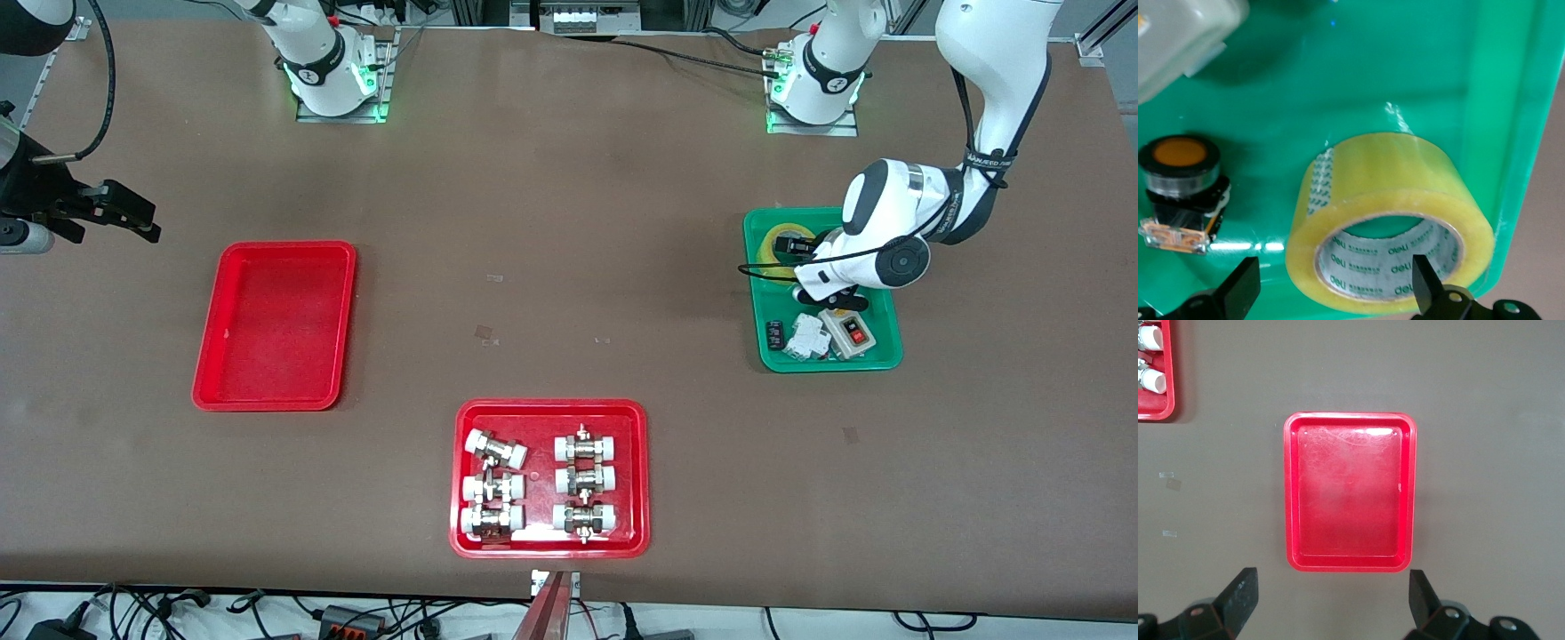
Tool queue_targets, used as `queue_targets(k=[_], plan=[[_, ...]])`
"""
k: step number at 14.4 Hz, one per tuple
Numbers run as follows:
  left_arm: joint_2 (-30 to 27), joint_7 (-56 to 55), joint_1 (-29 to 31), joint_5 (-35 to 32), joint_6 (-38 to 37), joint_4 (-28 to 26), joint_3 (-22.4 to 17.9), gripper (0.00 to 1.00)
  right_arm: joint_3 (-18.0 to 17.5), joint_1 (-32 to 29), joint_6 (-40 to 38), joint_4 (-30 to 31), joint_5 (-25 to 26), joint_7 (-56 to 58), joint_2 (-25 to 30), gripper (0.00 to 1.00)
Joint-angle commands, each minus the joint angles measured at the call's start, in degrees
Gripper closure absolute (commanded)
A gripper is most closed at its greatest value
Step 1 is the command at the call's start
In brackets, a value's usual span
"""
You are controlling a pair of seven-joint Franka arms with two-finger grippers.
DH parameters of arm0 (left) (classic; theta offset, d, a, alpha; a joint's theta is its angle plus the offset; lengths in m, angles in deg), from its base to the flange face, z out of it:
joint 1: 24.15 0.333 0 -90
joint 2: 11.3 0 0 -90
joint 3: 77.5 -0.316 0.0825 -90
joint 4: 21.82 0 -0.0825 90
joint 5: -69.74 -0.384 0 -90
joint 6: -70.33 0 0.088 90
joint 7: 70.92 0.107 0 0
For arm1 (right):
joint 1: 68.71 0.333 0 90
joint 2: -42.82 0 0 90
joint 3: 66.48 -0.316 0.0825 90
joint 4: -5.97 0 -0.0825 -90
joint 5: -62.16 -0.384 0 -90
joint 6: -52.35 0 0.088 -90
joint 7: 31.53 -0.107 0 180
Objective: Left arm passes tape to right arm into tray
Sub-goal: 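Lower the left gripper and grasp the yellow tape roll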
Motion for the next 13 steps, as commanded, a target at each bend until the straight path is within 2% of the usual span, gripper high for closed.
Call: queue_targets(k=[1,3,5,9,13], plan=[[-1.6,1.2,0.9,-1.4,3.7,-3.3,0.3,0.15,0.0,-0.3,-0.2,0.3,0.1,0.8,0.3,0.00],[-1.7,1.5,0.8,-1.4,3.2,-3.2,0.3,0.44,0.0,-0.3,-0.3,0.3,0.1,0.8,0.3,0.00],[-1.7,1.5,0.9,-1.4,2.1,-2.8,0.4,0.61,0.0,-0.3,-0.3,0.3,0.1,0.7,0.3,0.00],[-1.8,1.5,0.9,-1.3,1.1,-2.2,0.4,0.76,0.0,-0.3,0.0,0.3,0.1,0.8,0.2,0.00],[-2.0,1.5,1.0,-1.3,0.3,-1.1,0.3,0.79,0.2,-0.3,-1.0,0.3,0.1,0.0,0.2,0.00]])
